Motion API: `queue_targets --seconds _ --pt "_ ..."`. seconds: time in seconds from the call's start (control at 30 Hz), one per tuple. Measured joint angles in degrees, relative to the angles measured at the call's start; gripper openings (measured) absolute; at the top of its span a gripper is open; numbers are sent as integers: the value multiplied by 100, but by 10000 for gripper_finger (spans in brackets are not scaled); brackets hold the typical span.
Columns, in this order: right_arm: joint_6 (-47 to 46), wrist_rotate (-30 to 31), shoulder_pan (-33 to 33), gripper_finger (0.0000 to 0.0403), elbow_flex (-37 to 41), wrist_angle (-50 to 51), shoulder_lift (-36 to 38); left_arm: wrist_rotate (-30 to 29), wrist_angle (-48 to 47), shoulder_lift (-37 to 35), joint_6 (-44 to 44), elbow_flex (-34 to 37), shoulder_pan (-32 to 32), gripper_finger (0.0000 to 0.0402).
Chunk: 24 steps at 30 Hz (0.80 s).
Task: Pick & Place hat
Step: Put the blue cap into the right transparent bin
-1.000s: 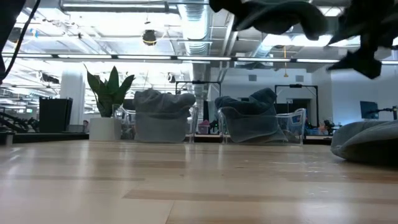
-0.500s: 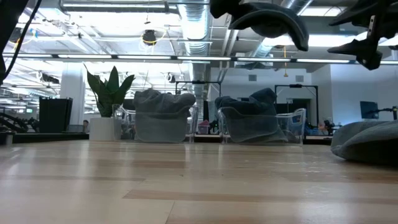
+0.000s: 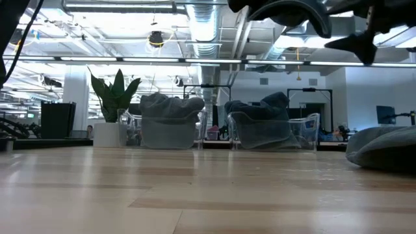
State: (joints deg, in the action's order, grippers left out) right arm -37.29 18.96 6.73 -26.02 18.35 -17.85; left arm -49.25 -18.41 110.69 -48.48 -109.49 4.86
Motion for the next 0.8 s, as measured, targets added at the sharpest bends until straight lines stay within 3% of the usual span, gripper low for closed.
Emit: queue_targets --seconds 0.33,0.5,0.63,0.8 --pt "488 -1149 -660 317 0 -1072 -401 9 0 0 8 0 2 0" --pt "744 -1196 -727 303 0 -1442 -430 7 -33 0 36 0 2 0" --pt "893 -1151 -727 248 0 -1767 -428 9 -90 0 309 0 2 0" --pt "930 -1153 -725 112 -2 -1601 -428 1 -85 0 1190 0 9 13"
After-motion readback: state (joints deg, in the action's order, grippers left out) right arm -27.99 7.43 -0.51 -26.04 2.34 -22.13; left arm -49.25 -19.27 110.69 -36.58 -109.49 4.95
